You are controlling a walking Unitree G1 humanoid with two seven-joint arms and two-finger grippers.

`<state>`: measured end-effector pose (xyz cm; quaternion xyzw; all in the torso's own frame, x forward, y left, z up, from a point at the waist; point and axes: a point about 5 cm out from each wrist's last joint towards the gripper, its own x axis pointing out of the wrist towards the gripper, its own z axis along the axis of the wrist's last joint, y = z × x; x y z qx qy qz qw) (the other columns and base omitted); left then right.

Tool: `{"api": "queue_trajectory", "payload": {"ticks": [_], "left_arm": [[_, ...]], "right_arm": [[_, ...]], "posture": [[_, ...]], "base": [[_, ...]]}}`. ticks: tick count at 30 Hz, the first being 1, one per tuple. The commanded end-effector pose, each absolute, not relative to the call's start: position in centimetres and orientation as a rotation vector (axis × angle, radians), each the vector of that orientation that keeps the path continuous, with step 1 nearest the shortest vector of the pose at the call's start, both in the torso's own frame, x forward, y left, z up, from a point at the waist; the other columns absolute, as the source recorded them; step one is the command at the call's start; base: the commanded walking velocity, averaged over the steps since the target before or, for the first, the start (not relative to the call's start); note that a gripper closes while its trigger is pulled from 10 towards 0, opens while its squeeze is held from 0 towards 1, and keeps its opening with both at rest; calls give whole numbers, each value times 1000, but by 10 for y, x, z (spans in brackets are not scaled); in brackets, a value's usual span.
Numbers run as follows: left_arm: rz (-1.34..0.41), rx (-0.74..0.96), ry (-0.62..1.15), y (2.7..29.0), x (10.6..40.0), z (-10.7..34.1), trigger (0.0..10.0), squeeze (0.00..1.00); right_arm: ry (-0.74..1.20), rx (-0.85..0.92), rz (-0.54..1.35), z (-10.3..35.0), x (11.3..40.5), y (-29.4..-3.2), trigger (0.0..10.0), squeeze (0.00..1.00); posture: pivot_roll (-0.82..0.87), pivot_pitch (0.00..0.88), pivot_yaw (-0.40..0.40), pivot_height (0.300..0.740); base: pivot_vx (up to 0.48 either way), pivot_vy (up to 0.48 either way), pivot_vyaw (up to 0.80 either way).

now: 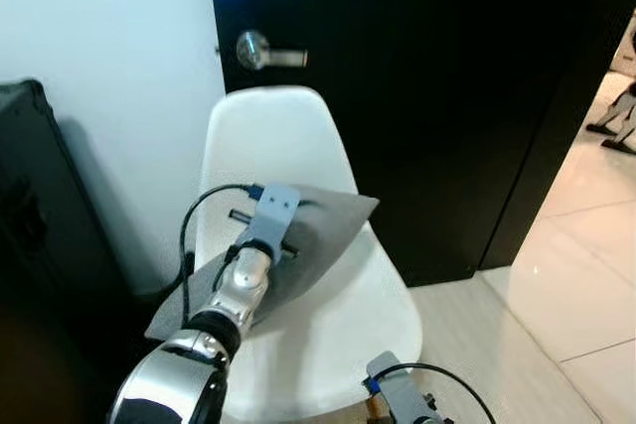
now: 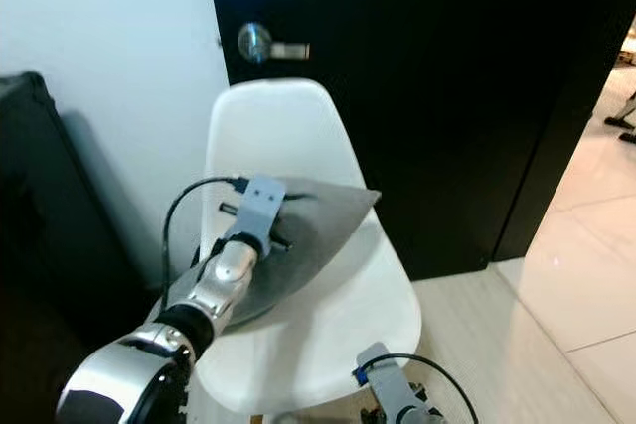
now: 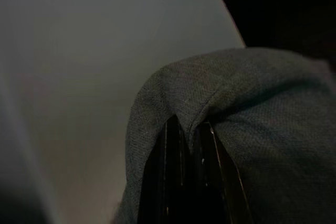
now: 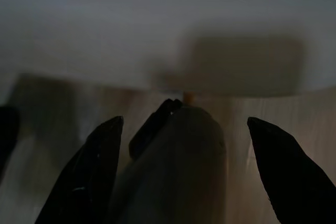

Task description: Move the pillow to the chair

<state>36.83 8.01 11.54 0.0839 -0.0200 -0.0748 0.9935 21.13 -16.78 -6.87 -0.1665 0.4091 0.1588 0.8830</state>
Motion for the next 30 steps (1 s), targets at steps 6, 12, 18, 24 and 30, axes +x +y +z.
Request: {"api": "queue_trajectory", "payload": {"ticks": [6, 12, 18, 24, 30], "left_arm": [[-176, -114, 80, 74, 369, 108, 10000, 0], [-373, -366, 182, 32, 351, 92, 10000, 0], [-433, -402, 287, 21, 332, 67, 10000, 467], [-374, -287, 422, 39, 316, 35, 10000, 1000], [-334, -381, 440, 62, 322, 34, 10000, 1000]], "right_arm": [[845, -283, 262, -67, 214, -174, 10000, 0], [818, -290, 233, -62, 221, -176, 10000, 0], [804, -298, 206, -61, 224, -179, 10000, 0], [799, -330, 168, -59, 226, -184, 10000, 0], [798, -333, 158, -58, 228, -187, 10000, 0]], "posture": [[-127, 25, -42, 541], [-123, 23, -37, 541], [-118, 24, -34, 541], [-108, 18, -30, 541], [-100, 10, -30, 541]], "base": [[0, 0, 0], [0, 0, 0], [0, 0, 0], [0, 0, 0], [0, 0, 0]]}}
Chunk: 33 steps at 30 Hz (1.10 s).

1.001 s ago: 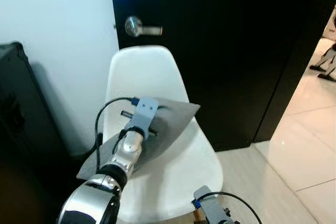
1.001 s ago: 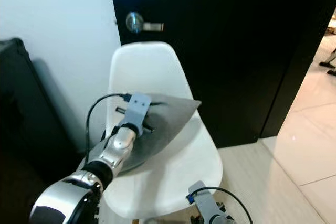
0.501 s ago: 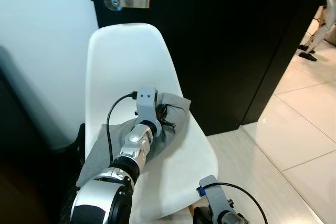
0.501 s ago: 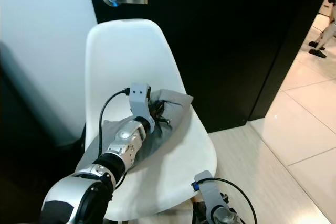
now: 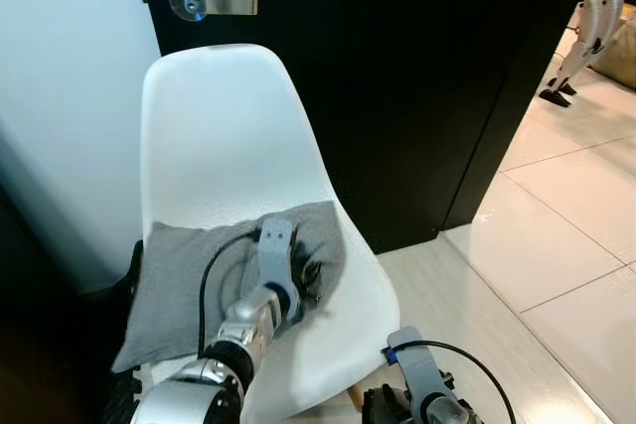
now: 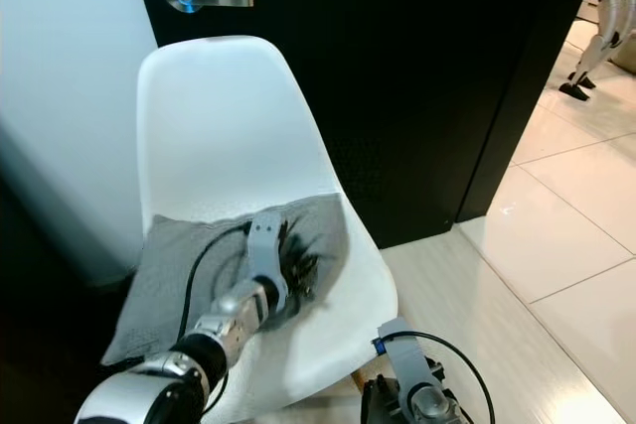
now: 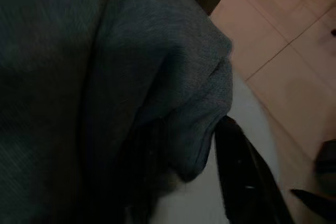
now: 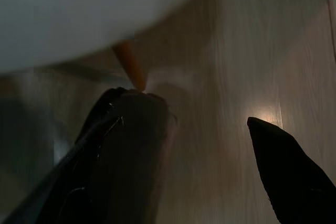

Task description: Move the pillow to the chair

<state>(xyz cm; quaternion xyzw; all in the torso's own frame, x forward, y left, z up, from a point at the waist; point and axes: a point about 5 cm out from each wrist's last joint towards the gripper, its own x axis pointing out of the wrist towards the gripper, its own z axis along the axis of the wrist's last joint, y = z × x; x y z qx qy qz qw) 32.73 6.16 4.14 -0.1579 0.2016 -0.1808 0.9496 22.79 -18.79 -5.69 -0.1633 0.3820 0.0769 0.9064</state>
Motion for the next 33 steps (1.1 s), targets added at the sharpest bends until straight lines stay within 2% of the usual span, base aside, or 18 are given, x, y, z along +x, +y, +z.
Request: {"api": "queue_trajectory", "payload": {"ticks": [1, 8, 12, 15, 17, 19, 22, 23, 24, 25, 26, 28, 31, 32, 33], "left_arm": [[-380, -401, 382, 63, 329, 45, 10000, 1000], [-449, -302, 231, 66, 344, 76, 10000, 1000], [-539, -261, 169, 59, 345, 91, 10000, 1000], [-776, -277, 47, 39, 333, 114, 10000, 1000], [-788, -278, 41, 38, 332, 115, 10000, 1000], [-928, -337, -31, 35, 320, 129, 10000, 1000], [-969, -370, -91, 38, 316, 139, 10000, 1000], [-922, -369, -89, 43, 320, 138, 10000, 1000], [-813, -304, -62, 51, 327, 128, 10000, 0], [-681, -223, -31, 63, 333, 115, 10000, 0], [-681, -223, -31, 63, 333, 115, 10000, 0], [-496, -127, 27, 80, 335, 93, 10000, 0], [-433, -69, 64, 88, 331, 82, 10000, 0], [-403, 39, 122, 92, 321, 64, 10000, 0], [-403, 66, 145, 92, 317, 57, 10000, 0]], "right_arm": [[797, -332, 163, -57, 228, -186, 10000, 0], [796, -334, 168, -57, 229, -183, 10000, 0], [793, -335, 168, -57, 230, -182, 10000, 0], [789, -337, 164, -55, 233, -182, 10000, 0], [788, -337, 164, -55, 233, -183, 10000, 0], [782, -335, 156, -54, 234, -184, 10000, 0], [776, -333, 137, -52, 236, -187, 10000, 0], [774, -330, 125, -52, 237, -189, 10000, 0], [772, -320, 97, -51, 238, -192, 10000, 0], [771, -312, 57, -49, 238, -197, 10000, 0], [771, -312, 57, -49, 238, -197, 10000, 0], [777, -312, -16, -48, 239, -207, 10000, 0], [776, -315, -41, -47, 239, -211, 10000, 0], [783, -330, -70, -47, 237, -217, 10000, 0], [786, -336, -81, -47, 237, -219, 10000, 0]], "posture": [[-95, 5, -30, 541], [-83, 0, -32, 541], [-81, 0, -32, 541], [-82, 0, -33, 541], [-82, 0, -33, 541], [-84, 0, -32, 541], [-84, 0, -30, 541], [-80, 0, -30, 541], [-77, 0, -29, 541], [-73, 0, -29, 541], [-73, 0, -29, 541], [-72, 0, -25, 541], [-71, 0, -24, 541], [-68, 0, -23, 551], [-66, 0, -22, 556]], "base": [[0, 0, 0], [0, 0, 0], [0, 0, 0], [0, 0, 0], [0, 0, 0], [0, 0, 0], [0, 0, 0], [0, 0, 0], [0, 0, 0], [0, 0, 0], [0, 0, 0], [0, 0, 0], [0, 0, 0], [0, 0, 0], [0, 0, 0]]}}
